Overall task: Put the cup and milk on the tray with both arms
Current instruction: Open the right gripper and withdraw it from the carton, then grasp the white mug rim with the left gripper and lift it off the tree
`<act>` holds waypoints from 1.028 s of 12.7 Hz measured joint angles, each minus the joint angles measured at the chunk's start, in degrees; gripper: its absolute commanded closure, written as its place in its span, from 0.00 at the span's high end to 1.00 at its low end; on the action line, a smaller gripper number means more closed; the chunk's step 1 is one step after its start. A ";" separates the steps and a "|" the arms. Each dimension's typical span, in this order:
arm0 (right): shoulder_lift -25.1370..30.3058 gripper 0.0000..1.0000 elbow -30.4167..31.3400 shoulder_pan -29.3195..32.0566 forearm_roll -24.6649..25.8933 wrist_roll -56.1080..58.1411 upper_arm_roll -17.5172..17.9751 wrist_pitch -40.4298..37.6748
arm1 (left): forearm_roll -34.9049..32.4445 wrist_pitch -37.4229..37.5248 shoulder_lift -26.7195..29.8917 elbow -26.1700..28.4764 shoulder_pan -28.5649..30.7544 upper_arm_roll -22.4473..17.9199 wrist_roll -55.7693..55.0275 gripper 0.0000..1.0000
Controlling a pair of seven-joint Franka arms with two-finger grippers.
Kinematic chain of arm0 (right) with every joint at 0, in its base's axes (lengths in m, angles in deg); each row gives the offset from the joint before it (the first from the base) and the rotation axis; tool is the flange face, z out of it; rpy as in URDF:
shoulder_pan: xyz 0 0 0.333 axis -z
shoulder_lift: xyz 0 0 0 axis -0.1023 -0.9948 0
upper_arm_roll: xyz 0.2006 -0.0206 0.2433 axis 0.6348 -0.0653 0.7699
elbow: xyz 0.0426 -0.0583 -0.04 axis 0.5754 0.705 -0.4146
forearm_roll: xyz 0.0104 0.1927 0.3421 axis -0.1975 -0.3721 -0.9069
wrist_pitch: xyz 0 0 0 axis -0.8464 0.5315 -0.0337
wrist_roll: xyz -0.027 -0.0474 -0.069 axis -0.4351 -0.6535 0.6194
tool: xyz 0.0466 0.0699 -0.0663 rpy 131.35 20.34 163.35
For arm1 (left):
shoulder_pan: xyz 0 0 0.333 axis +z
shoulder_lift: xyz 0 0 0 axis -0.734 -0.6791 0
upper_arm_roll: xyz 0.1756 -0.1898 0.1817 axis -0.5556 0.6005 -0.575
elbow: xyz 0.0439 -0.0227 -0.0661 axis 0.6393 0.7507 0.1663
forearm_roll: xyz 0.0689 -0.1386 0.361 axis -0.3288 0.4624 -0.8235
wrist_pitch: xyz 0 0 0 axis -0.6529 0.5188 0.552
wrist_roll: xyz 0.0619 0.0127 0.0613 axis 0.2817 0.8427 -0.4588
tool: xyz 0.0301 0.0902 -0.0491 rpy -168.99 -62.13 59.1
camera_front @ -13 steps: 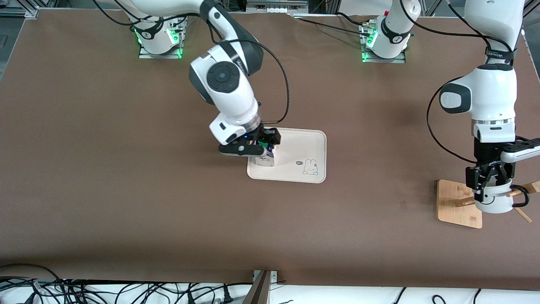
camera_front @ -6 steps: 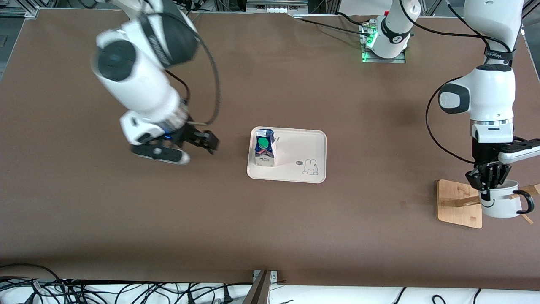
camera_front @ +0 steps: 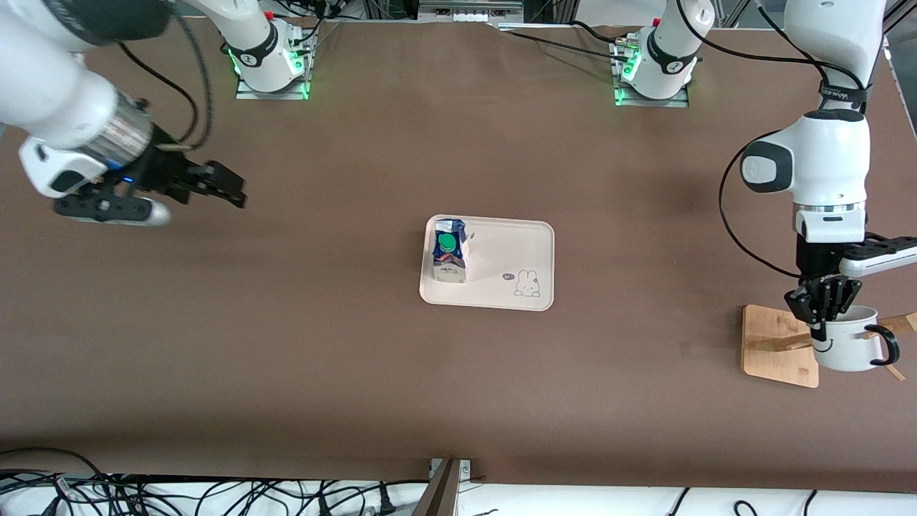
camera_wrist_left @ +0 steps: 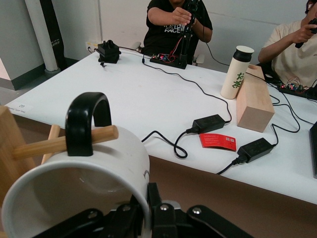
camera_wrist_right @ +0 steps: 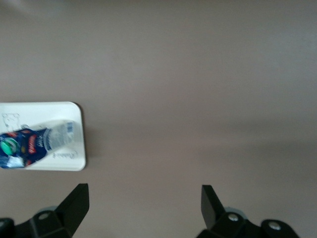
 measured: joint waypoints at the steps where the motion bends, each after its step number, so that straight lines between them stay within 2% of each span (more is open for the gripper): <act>1: 1.82 1.00 2.05 1.75 0.56 3.27 0.25 -0.01 | 0.23 -0.09 0.18 -0.07 -0.52 0.12 -0.12 0.00; 5: 5.36 1.00 4.87 10.09 5.67 10.41 6.50 -1.12 | 5.16 0.06 1.55 -0.02 -1.95 2.35 -0.17 0.00; 10: 5.42 1.00 4.88 10.57 8.40 11.33 7.32 -1.01 | 7.28 0.78 2.52 -0.01 -3.52 4.37 4.00 0.00; 13: 5.33 1.00 4.51 10.64 8.61 11.33 7.32 -0.97 | 7.28 6.80 3.78 0.02 -4.27 4.41 6.30 0.00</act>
